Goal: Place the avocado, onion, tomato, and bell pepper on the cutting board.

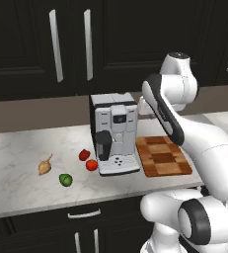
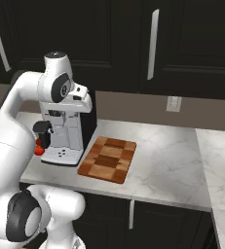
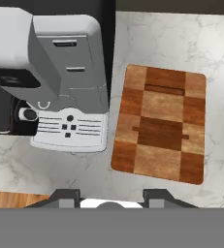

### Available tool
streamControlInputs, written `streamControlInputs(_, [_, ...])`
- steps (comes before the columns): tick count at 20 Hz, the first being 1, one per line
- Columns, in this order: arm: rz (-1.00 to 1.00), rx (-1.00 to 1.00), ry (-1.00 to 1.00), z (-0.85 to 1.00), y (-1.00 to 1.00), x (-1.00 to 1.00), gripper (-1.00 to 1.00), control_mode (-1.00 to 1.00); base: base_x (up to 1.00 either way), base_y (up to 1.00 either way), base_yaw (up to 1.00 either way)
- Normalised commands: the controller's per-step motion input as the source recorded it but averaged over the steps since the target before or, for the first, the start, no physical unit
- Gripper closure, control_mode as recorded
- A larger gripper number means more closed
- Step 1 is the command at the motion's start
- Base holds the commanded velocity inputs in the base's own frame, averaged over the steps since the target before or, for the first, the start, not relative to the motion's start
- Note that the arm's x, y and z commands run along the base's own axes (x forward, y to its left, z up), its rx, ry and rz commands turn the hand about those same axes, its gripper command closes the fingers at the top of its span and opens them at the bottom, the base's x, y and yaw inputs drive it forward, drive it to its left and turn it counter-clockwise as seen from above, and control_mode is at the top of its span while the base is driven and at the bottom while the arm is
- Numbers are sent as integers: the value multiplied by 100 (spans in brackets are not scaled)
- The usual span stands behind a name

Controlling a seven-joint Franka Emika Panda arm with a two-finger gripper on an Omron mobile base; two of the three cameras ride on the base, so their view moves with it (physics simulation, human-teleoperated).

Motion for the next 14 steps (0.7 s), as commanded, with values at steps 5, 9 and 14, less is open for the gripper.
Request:
streamControlInputs(5, [0, 0, -3, 0, 0, -26, -100, -100, 0, 0, 0])
streamControlInputs(9, [0, 0, -11, 0, 10, -97, -100, -100, 0, 0, 0])
streamControlInputs(14, [0, 0, -1, 0, 45, -76, -100, -100, 0, 0, 0])
